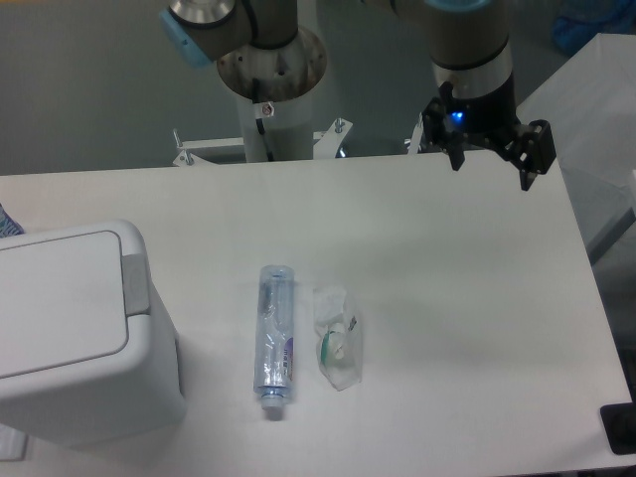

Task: Open the trash can
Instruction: 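Lift the open gripper slightly above the table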

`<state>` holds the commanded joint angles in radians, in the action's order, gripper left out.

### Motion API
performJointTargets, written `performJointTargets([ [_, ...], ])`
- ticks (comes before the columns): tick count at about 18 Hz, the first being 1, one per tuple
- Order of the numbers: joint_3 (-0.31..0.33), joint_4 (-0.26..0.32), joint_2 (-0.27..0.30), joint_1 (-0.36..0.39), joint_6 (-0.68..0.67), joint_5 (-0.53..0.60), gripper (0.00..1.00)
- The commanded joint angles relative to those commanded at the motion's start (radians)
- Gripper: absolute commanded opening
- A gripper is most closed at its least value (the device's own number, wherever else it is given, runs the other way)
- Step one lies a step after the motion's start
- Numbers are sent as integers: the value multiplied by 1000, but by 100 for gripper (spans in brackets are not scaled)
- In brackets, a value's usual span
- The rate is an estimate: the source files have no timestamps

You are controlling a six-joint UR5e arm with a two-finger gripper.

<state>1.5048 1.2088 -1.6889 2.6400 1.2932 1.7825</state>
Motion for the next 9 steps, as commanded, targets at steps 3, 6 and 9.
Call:
performJointTargets([
  [3, 0, 0, -6, -35, -2, 69, 100],
  [6, -2, -2, -18, -69, -6, 101, 100],
  [9, -12, 0, -23, -95, -90, 91, 100],
])
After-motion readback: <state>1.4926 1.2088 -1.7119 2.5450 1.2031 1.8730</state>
